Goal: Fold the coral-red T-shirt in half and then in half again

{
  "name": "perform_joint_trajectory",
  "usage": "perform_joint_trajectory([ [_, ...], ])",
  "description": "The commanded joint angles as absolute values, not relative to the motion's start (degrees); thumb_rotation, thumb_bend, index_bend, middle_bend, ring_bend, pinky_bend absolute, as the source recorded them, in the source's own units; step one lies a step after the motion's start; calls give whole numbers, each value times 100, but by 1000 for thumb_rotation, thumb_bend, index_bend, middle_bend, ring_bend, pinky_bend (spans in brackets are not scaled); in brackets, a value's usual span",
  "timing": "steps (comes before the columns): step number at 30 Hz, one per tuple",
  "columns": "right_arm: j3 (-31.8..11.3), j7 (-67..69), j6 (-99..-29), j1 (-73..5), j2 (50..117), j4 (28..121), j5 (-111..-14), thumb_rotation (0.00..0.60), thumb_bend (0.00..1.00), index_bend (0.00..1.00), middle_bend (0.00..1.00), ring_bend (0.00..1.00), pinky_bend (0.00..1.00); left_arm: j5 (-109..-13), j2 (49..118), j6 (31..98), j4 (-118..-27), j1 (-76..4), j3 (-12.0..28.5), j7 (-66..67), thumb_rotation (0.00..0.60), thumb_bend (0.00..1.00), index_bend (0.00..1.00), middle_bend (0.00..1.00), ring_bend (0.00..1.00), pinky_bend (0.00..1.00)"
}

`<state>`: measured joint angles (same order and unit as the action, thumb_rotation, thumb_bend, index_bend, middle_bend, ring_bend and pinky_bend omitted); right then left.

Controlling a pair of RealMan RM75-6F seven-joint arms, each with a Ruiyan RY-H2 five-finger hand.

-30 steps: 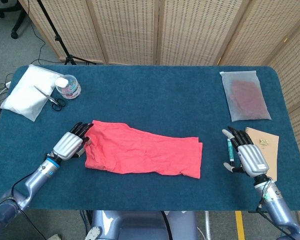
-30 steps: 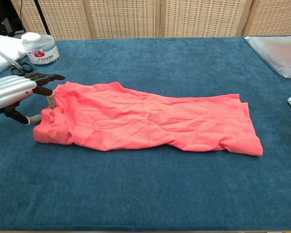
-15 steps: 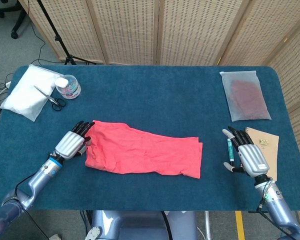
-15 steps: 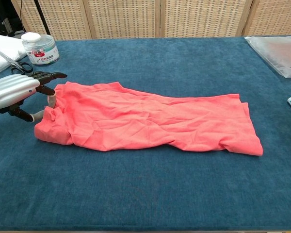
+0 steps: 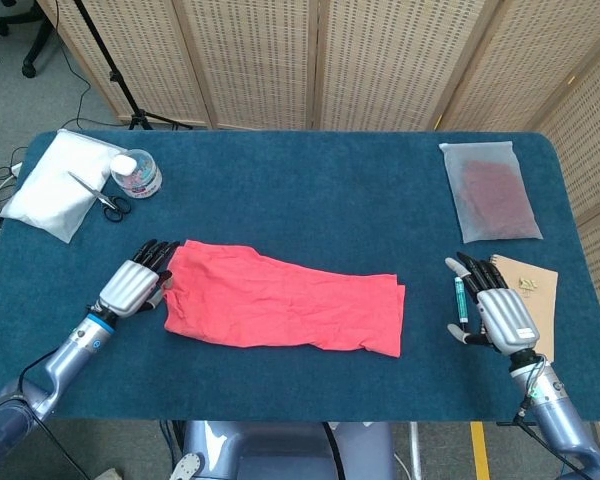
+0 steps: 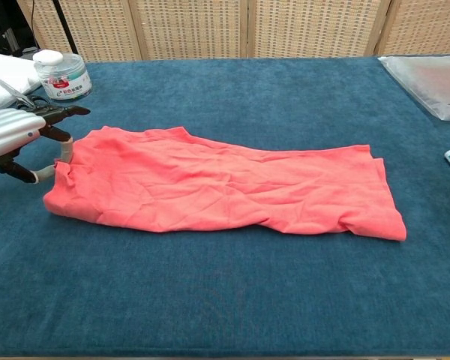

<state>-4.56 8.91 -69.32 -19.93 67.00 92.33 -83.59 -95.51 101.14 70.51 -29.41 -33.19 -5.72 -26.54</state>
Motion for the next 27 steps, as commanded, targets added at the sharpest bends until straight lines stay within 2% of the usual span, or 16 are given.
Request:
perform_joint_trajectory([
  [1,-454,887,-6927,-1995,6701,9233,-8364,600,259,0,0,0,0,-9536,9944,7095,-2974,-3245,-595,-2705,600,541,722,0,0,0],
  [14,-423,817,-6947,-1979,6718,9284,-8410,600,260,0,0,0,0,-9274,9517,7011,-2733,-2905,-527,-3035,600,543,724,0,0,0],
  [27,-407,722,-6927,-1988,6740,9308,-8428,600,260,0,0,0,0,-8752,9425,6153,-1595,-2488,-285,-3630,600,544,724,0,0,0],
])
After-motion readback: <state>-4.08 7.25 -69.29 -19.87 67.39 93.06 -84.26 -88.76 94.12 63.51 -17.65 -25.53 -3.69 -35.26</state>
